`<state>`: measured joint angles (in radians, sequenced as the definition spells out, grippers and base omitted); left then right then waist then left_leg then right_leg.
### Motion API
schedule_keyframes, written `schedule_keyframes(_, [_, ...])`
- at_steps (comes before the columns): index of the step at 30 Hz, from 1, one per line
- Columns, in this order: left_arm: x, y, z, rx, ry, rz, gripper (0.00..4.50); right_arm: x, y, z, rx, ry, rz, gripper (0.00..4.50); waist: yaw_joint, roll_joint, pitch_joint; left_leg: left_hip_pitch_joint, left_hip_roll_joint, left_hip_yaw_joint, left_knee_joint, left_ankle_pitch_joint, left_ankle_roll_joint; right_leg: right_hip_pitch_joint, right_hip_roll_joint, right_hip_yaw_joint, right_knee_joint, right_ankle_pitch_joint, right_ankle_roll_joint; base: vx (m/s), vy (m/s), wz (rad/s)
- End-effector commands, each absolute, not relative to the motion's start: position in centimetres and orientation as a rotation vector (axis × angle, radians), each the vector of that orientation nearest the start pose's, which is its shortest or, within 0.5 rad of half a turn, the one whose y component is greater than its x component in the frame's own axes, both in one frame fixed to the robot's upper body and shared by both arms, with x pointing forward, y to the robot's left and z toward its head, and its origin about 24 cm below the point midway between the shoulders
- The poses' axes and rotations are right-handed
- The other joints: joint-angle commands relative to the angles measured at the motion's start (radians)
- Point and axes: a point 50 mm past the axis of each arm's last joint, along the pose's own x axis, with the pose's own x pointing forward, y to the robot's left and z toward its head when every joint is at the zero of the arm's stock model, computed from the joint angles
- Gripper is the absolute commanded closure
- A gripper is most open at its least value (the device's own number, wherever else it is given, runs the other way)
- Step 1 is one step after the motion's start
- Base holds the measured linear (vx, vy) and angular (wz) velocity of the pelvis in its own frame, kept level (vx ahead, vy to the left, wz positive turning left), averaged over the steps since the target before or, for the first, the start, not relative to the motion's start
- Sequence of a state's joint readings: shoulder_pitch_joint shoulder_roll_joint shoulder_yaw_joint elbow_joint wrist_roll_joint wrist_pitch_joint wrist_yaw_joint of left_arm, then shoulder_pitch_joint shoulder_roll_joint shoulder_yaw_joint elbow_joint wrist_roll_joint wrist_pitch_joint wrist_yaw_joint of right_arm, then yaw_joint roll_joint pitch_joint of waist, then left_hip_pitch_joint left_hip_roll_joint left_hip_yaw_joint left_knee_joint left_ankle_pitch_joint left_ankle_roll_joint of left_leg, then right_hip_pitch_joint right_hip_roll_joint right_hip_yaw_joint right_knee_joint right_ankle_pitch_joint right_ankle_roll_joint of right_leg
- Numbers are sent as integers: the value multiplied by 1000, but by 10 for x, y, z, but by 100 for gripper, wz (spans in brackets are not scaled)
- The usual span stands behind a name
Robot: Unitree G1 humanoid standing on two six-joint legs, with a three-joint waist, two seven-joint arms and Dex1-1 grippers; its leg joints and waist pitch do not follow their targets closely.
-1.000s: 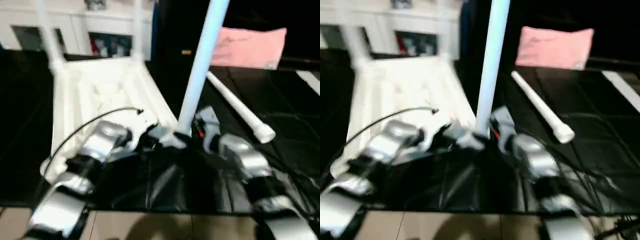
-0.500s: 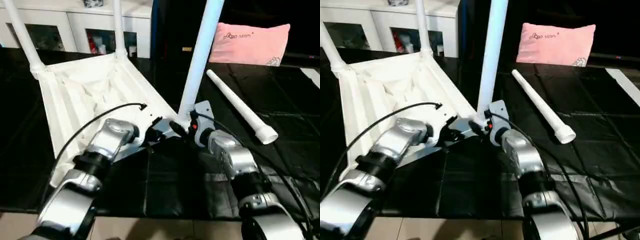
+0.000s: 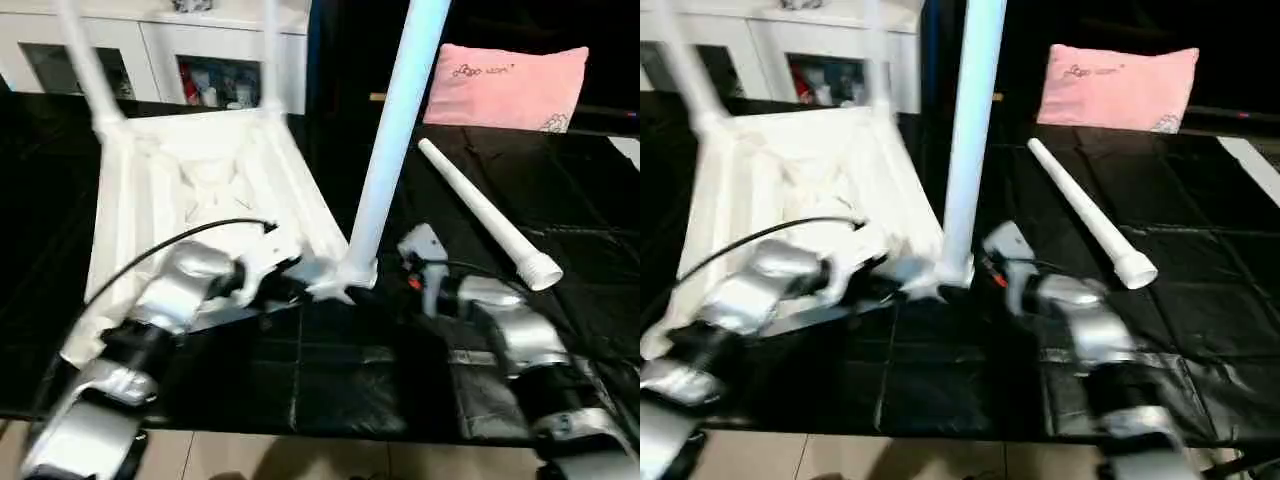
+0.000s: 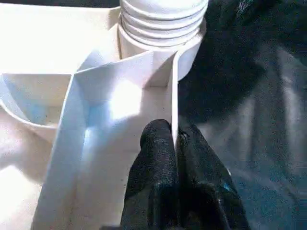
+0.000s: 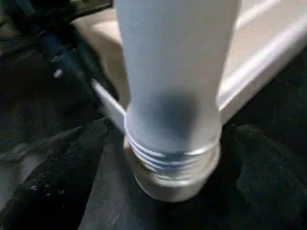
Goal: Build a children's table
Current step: Rotate leg to tighten
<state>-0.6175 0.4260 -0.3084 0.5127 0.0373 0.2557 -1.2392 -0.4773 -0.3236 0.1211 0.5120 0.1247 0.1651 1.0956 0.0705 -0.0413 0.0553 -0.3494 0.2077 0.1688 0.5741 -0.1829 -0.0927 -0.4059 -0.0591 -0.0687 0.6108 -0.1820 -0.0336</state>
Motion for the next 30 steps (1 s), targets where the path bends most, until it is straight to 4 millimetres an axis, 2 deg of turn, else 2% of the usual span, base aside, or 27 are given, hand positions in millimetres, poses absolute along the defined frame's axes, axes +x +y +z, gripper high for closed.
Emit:
schedule_keyframes(1, [311,133,71,436,500,-1453,450,308,-150,54,-168,319,1216,6,5,4,-65,0,24,1,-55,-154,61,60,-76,49,-73,-193,-197,0,0,0])
schedule_keyframes(5, [305,137,70,469,516,-1518,450,307,-155,56,-226,320,1275,6,20,4,-65,4,25,6,-54,-143,62,58,-74,51,-66,-150,-214,0,0,0])
schedule_keyframes(8, [299,143,67,515,546,-1589,450,307,-156,62,-249,307,1348,6,24,0,-64,2,27,5,-54,-149,62,59,-75,49,-64,-164,-208,0,0,0])
schedule_keyframes(12, [295,144,67,547,557,-1644,450,305,-150,66,-220,299,1451,6,32,1,-65,4,30,5,-54,-157,57,57,-76,49,-65,-182,-205,0,0,0])
schedule_keyframes(18, [295,141,67,557,553,-1661,450,299,-143,61,-231,327,1546,66,42,2,-66,5,29,5,-54,-150,52,56,-75,49,-62,-170,-208,0,0,0])
schedule_keyframes(30, [295,140,66,569,551,-1678,450,301,-136,55,-249,343,1567,166,38,0,-66,1,27,4,-53,-159,42,58,-76,49,-63,-197,-196,0,0,0])
